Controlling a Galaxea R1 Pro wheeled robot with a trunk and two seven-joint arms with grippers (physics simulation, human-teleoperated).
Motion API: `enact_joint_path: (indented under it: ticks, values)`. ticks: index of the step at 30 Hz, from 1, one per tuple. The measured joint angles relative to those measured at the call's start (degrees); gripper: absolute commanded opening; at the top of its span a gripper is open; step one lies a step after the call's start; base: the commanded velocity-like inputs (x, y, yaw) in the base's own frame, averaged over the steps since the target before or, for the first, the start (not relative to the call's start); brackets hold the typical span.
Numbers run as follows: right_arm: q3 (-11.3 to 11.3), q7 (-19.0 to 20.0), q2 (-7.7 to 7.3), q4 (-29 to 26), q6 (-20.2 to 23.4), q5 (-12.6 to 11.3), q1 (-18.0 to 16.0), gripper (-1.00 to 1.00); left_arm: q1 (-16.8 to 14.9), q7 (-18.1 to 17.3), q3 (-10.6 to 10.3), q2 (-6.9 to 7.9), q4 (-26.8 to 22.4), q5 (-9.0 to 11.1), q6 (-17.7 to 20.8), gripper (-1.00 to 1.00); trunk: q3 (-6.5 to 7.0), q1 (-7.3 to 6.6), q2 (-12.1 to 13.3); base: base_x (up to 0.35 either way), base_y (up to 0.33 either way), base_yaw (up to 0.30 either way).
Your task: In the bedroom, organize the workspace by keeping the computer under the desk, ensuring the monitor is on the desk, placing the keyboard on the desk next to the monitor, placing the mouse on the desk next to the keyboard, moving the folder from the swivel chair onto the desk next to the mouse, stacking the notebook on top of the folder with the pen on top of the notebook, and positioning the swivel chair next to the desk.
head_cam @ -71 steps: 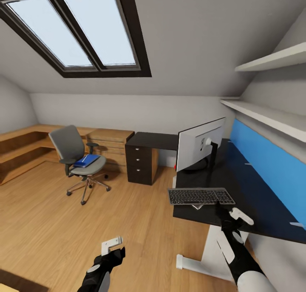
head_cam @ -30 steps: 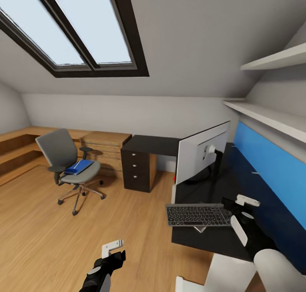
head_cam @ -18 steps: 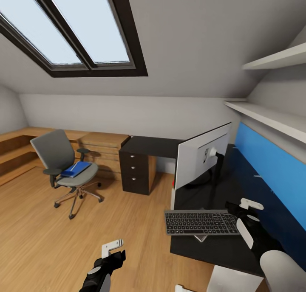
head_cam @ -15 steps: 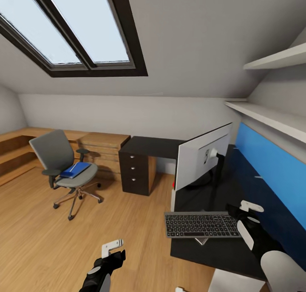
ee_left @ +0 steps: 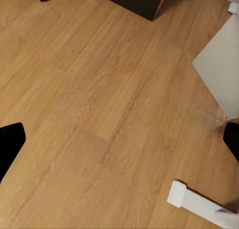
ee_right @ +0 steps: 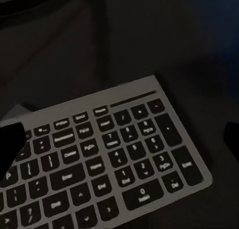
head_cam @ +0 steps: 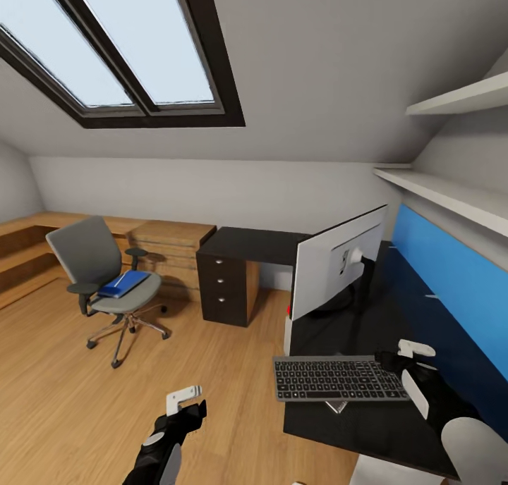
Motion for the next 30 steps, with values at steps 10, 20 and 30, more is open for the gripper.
enact_joint_path:
  ticks: [10, 20, 30]
  values:
    - [0.06, 1.10, -0.07, -0.69, 1.54, 0.20, -0.03, 1.00, 0.00, -0.01, 0.08, 0.37, -1.03, 0.05, 0.14, 1.00, 0.00, -0.01, 0.00, 0.269, 0.000, 0.000]
    - [1.03, 1.51, 0.15, -0.54, 1.21, 2.00, -0.02, 1.00, 0.00, -0.01, 0.25, 0.42, -1.19, 0.09, 0.33, 1.00, 0.00, 0.00, 0.01, 0.157, 0.000, 0.000]
    - [3.79, 1.47, 0.19, 1.39, 0.89, 4.31, -0.02, 1.00, 0.00, -0.06, 0.23, 0.40, -2.53, 0.19, 0.49, 1.00, 0.00, 0.01, 0.01, 0.094, 0.000, 0.000]
